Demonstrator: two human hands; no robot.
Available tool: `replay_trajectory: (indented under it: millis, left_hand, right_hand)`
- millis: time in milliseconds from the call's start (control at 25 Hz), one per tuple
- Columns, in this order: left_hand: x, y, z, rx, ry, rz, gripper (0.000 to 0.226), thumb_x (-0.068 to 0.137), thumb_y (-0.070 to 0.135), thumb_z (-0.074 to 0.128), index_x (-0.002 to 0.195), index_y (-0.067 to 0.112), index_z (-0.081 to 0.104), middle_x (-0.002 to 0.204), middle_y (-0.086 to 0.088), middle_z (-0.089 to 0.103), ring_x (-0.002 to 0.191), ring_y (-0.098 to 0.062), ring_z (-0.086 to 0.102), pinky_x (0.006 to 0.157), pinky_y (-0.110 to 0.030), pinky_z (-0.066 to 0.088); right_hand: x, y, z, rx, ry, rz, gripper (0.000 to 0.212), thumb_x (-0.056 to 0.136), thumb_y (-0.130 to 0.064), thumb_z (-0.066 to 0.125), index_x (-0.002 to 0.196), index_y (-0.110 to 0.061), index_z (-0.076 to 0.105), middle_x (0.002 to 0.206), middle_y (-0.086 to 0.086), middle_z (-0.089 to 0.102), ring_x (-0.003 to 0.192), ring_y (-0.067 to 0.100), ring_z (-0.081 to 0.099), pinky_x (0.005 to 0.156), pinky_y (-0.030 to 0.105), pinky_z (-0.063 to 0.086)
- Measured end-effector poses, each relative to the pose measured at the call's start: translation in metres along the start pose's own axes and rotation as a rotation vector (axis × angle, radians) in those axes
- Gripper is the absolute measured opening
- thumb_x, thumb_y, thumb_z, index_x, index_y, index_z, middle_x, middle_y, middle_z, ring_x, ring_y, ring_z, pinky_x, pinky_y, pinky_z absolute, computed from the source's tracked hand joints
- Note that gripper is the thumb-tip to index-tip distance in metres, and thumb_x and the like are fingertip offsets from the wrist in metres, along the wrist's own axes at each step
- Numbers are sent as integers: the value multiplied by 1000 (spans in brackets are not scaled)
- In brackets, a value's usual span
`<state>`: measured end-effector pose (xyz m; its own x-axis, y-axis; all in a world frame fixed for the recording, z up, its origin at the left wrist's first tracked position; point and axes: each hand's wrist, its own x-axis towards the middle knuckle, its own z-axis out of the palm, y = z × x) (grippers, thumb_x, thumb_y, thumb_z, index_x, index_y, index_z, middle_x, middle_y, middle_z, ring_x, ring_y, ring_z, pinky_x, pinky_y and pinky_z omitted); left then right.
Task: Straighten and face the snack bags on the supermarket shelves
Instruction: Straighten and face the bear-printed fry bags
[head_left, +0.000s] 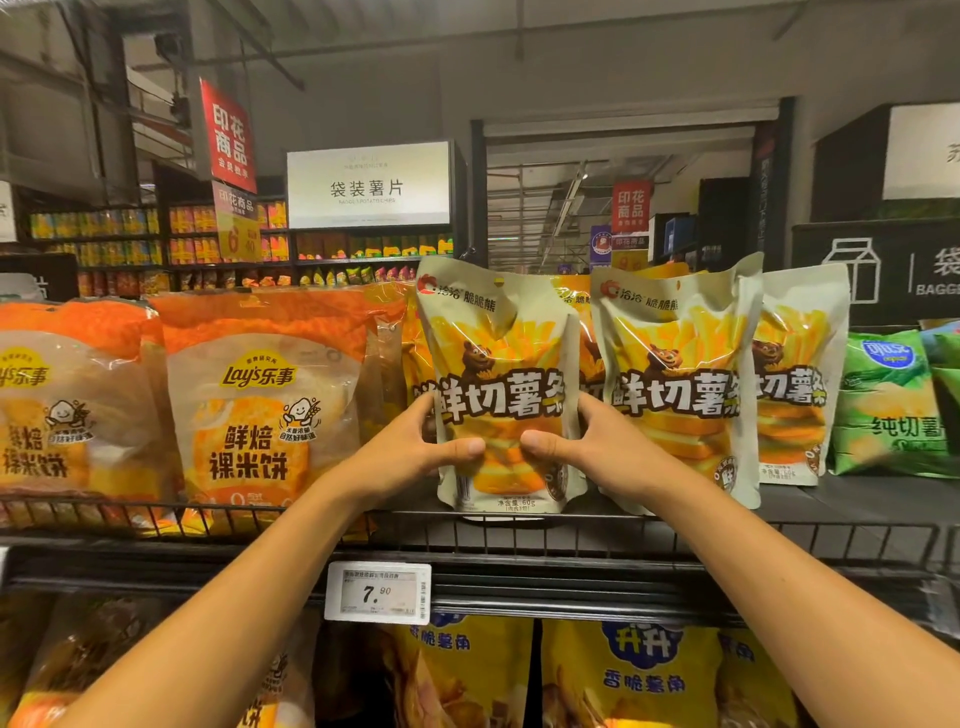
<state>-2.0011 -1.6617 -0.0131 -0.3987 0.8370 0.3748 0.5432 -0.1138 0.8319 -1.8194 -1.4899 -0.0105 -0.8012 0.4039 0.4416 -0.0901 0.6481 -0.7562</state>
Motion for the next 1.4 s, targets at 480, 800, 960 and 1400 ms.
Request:
replay_trajectory:
  millis: [480,800,960,1400]
  left_hand:
    - [0,1,4,98,12,-23,59,65,49,77,103,63,34,101,46,47,83,36,47,67,-17,52]
    - [-1,3,4,155,54,-33,101,64,52,77,148,36,22,125,30,41,122,-2,43,90,-37,55]
    - [-4,8,6,246,84,-37,114,64,60,76,154,25,15,154,6,36,134,-14,41,110,-47,41]
    - [-34,19,13,490,127,-75,129,56,95,50,155,34,-3,161,5,27,130,-12,48,107,-30,36]
  right_hand:
    - [1,0,1,-4,13,17,97,58,-59,81,139,-26,39,131,-10,61,119,12,60,108,40,46]
    - [1,0,1,-7,63,-14,92,72,-45,85,145,-26,32,141,-4,55,126,18,56,110,44,44]
    - [-2,-4,-1,-30,135,-61,105,73,-55,81,154,-35,18,154,-4,44,137,21,46,115,47,37]
    - [-7,-12,-1,-257,252,-208,100,90,-52,67,159,-28,-1,169,-5,7,154,17,12,121,37,16]
